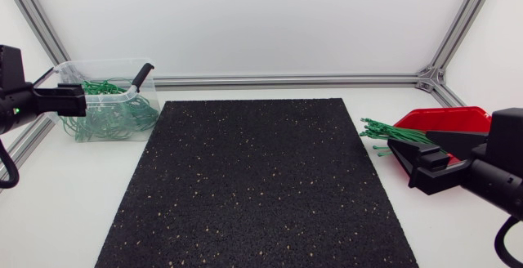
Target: Take a green cable tie from the red box, thread the tail through the head to close it, then place it in the transparent bin on the left.
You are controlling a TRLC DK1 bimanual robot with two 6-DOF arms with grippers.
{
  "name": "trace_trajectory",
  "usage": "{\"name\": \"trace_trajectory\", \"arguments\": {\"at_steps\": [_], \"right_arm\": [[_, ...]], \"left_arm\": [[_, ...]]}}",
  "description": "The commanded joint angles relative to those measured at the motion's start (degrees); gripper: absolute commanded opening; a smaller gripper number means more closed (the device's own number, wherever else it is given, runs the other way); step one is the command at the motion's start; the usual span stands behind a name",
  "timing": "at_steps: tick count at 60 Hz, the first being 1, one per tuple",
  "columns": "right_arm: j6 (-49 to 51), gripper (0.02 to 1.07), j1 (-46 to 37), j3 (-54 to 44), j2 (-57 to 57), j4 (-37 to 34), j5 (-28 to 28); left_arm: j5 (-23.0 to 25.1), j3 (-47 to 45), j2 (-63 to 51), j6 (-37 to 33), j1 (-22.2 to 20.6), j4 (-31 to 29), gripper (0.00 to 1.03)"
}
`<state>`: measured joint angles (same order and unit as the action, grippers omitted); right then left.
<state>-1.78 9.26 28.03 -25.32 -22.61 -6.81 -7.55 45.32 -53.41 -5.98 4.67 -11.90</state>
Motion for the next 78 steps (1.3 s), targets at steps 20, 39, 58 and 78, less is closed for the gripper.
{"name": "trace_trajectory", "arguments": {"at_steps": [20, 39, 58, 78], "right_arm": [[1.4, 1.03, -4.1, -12.5, 10.9, 9.6, 3.2], [1.6, 1.03, -7.1, -21.5, 19.2, 17.1, 5.3], [1.8, 1.03, -9.3, -28.0, 25.3, 22.6, 6.8], [1.8, 1.03, -9.3, -28.0, 25.3, 22.6, 6.8]], "left_arm": [[0.5, -17.8, 17.7, 1.1, -3.3, 5.3, 0.99], [1.5, -26.8, 28.8, 1.7, -3.5, 9.2, 0.99], [3.9, -34.3, 38.8, 3.4, -4.0, 10.3, 0.99], [6.3, -41.5, 48.3, 5.1, -4.4, 11.3, 0.99]]}}
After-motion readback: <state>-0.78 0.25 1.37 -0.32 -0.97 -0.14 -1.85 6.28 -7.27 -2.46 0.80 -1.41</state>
